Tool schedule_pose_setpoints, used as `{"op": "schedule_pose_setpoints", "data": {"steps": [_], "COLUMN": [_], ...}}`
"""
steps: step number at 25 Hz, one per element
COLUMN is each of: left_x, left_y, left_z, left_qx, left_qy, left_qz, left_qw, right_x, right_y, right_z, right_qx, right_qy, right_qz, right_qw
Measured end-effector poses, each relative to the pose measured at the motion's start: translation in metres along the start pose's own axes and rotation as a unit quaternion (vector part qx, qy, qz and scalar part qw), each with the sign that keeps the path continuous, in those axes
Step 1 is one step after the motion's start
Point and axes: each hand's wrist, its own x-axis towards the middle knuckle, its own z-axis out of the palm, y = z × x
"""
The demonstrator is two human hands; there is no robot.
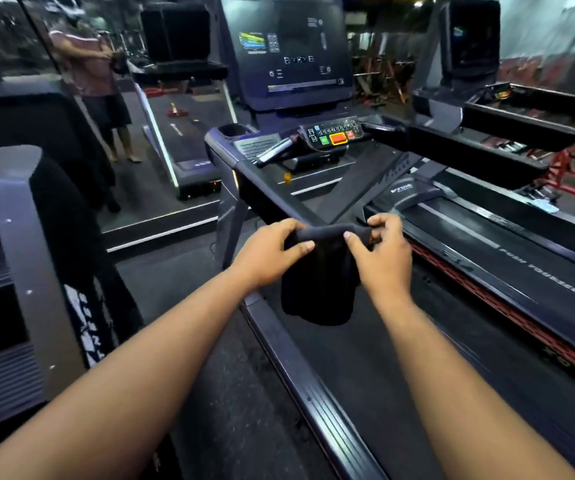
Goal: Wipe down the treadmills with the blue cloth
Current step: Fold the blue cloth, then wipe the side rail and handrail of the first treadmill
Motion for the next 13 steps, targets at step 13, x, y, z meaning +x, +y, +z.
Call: {"op": "schedule_pose_setpoints", "data": {"steps": [13], "left_x": [0.181], "left_y": [-0.08], "left_z": [0.037], "left_qx": [0.037], "left_qy": [-0.19], "left_qz": [0.377], "left_qw": [0.906], "right_x": [0.047], "right_y": [-0.011], "right_z": [0.057], "right_qx": [-0.412], "right_qy": [0.05], "right_qz": [0.011], "right_qw": [0.91]}}
